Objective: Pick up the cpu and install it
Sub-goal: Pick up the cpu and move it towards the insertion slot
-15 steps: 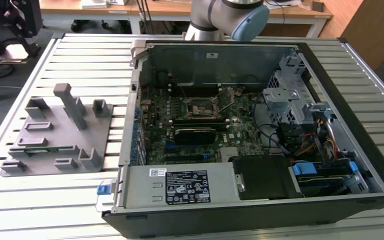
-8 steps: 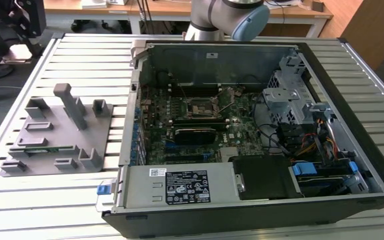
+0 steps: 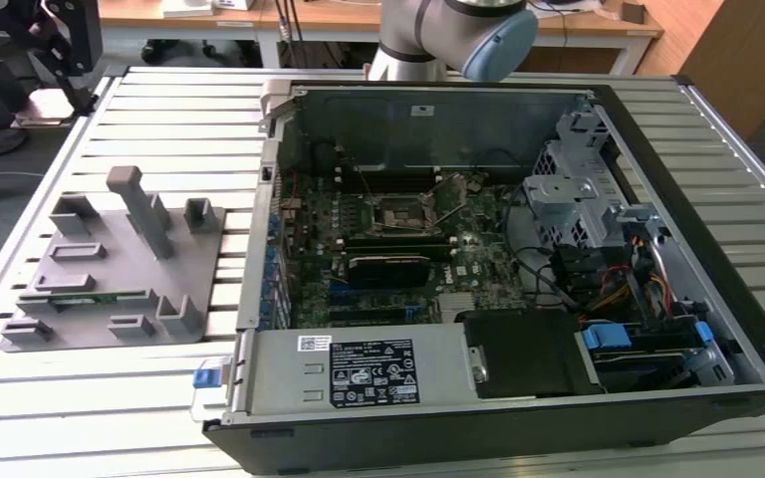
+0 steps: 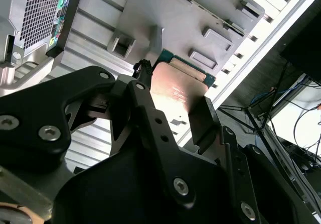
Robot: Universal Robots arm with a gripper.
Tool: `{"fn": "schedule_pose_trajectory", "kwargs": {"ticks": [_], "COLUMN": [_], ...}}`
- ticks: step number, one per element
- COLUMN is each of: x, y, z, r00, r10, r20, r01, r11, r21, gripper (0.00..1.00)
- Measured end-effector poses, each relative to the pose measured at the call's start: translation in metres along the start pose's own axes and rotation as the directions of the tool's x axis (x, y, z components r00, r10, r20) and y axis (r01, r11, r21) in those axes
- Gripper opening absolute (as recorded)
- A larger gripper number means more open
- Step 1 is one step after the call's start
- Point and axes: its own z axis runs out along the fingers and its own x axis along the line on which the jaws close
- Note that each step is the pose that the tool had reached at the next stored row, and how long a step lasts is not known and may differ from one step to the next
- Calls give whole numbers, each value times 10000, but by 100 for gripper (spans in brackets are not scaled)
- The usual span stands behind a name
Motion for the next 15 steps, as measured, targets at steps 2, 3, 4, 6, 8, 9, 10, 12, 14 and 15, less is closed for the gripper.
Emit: {"fn": "schedule_pose_trajectory", "kwargs": {"ticks": [2, 3, 4, 6, 8, 9, 10, 12, 14, 15], "x": [-19, -28, -37, -56, -74, -82, -91, -106, -123, -131], "y": [0, 0, 0, 0, 1, 1, 1, 1, 1, 1], "z": [1, 1, 1, 1, 2, 2, 2, 3, 3, 3], "r00": [10000, 10000, 10000, 10000, 10000, 10000, 10000, 10000, 10000, 10000], "r10": [0, 0, 0, 0, 1, 0, 1, 0, 0, 1], "r20": [0, 0, 0, 0, 0, 1, 0, 1, 0, 0], "r01": [0, 0, 0, 0, -1, 0, -1, 0, 0, -1], "r11": [10000, 10000, 10000, 10000, 10000, 10000, 10000, 10000, 10000, 10000], "r21": [0, 0, 1, 0, 0, 0, 1, 0, 0, 1], "gripper": [54, 54, 54, 54, 54, 54, 54, 54, 54, 54]}}
